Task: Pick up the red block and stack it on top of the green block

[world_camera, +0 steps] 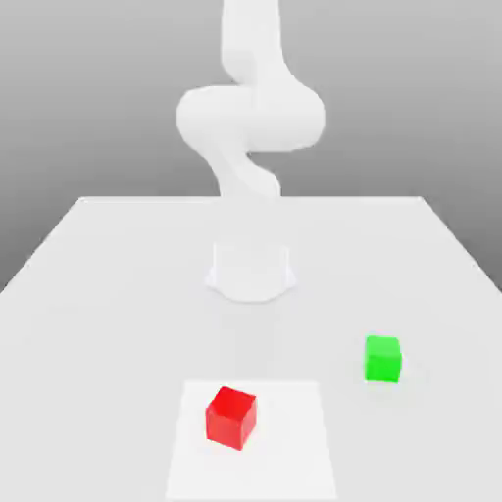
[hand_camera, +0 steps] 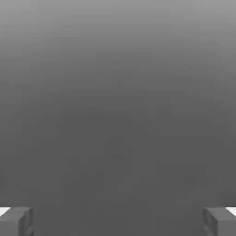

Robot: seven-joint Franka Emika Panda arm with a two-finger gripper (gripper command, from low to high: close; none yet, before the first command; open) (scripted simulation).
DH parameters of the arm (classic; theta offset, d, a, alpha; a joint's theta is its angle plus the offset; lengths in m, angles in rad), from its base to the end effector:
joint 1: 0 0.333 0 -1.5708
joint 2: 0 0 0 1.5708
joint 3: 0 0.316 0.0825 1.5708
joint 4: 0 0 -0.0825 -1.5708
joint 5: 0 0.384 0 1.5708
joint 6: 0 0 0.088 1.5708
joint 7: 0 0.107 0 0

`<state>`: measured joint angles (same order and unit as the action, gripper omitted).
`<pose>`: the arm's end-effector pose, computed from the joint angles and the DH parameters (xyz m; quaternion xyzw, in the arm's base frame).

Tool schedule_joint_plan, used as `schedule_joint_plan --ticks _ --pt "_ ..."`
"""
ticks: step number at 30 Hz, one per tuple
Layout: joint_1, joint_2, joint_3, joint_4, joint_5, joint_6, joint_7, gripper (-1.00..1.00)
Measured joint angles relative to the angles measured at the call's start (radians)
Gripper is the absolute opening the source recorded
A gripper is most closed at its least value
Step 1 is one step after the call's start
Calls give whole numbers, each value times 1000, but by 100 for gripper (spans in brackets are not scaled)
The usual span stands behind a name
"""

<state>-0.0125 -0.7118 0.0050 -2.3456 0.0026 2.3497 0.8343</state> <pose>0.3811 -0.0022 0.6613 -0.8547 0.3832 -0.3211 0.1402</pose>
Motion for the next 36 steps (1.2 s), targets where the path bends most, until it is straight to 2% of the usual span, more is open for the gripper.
schedule_joint_plan --ticks 19,26,27,33,36 --pt "-88 698 33 -356 -4 391 289 0" --pt "-77 952 16 -355 -26 591 328 0" --pt "-75 975 13 -352 -28 611 330 -100" --pt "-76 987 13 -350 -32 622 333 -100" --pt "-81 920 19 -360 -26 565 329 -100"
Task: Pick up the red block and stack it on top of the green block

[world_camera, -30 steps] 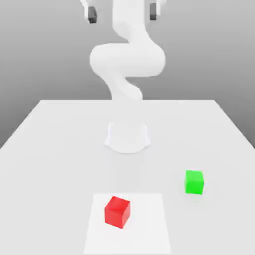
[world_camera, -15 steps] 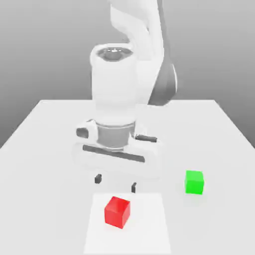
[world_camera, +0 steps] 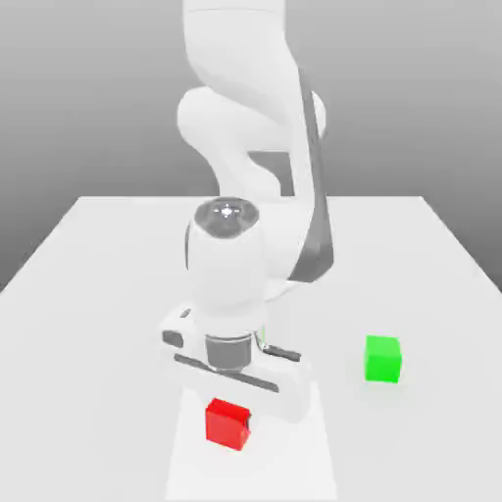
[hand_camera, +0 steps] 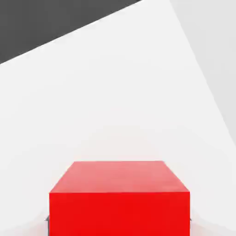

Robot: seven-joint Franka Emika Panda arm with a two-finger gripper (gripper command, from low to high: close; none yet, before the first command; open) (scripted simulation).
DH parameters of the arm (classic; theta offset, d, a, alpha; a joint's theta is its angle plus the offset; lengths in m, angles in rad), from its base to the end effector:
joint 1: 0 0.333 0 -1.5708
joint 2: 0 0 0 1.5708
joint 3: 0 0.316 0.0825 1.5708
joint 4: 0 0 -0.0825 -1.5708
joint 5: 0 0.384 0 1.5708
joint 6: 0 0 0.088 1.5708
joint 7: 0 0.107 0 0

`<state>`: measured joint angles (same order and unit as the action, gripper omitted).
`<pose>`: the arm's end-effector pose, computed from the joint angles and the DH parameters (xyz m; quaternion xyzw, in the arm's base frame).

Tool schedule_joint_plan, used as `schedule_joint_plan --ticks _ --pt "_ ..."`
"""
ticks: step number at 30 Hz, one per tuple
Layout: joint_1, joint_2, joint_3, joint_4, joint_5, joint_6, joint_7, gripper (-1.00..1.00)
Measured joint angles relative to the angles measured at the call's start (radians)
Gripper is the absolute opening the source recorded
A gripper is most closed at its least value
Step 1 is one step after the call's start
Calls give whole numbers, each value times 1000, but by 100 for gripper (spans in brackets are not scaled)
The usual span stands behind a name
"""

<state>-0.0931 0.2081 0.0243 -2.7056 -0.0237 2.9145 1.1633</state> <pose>0.4004 -0.0255 0.1628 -0.8226 0.5686 -0.0005 0.0001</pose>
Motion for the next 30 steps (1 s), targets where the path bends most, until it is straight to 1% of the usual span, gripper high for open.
schedule_joint_plan --ticks 4,11,18,24,30 --pt "-1 -138 9 -21 18 -117 -15 -100" --pt "190 -276 97 -87 124 -182 -276 -100" --pt "366 -390 176 -159 178 -221 -524 -100" --pt "511 -459 239 -220 176 -235 -693 -100" --pt "480 -313 267 -219 84 -92 -650 -100"
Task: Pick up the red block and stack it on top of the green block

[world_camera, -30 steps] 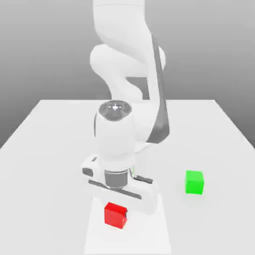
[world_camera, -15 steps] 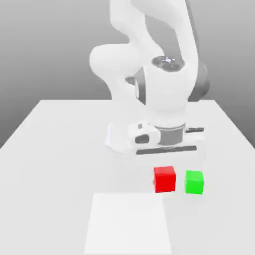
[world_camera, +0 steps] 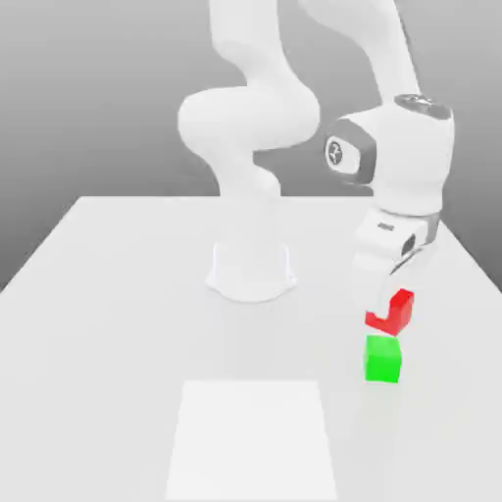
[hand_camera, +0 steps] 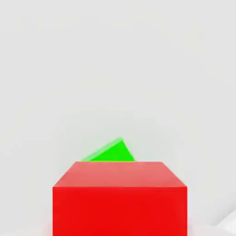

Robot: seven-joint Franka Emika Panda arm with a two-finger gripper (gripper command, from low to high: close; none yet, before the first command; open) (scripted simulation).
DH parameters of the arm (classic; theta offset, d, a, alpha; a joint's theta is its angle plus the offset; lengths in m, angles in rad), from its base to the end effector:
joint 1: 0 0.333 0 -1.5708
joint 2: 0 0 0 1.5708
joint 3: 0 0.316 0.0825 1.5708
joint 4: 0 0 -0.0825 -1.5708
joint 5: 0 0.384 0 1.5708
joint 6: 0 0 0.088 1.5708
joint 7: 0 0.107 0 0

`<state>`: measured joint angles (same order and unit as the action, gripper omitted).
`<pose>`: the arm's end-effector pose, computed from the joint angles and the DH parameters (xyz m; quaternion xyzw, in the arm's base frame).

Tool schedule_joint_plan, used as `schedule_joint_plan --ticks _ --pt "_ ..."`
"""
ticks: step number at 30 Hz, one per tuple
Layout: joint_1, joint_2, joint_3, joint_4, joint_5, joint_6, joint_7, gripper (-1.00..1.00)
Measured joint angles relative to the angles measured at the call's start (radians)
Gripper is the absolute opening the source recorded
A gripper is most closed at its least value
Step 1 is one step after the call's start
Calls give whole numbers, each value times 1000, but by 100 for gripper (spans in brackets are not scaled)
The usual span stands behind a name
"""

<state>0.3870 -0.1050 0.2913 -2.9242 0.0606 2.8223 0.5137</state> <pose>0.2666 0.2055 0.2097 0.9986 0.0527 0.0029 0.0047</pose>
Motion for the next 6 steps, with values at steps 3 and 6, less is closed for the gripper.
schedule_joint_plan --ticks 3,6 --pt "-8 94 -11 1 -74 90 51 -100" --pt "-8 117 -13 1 -92 111 64 100"
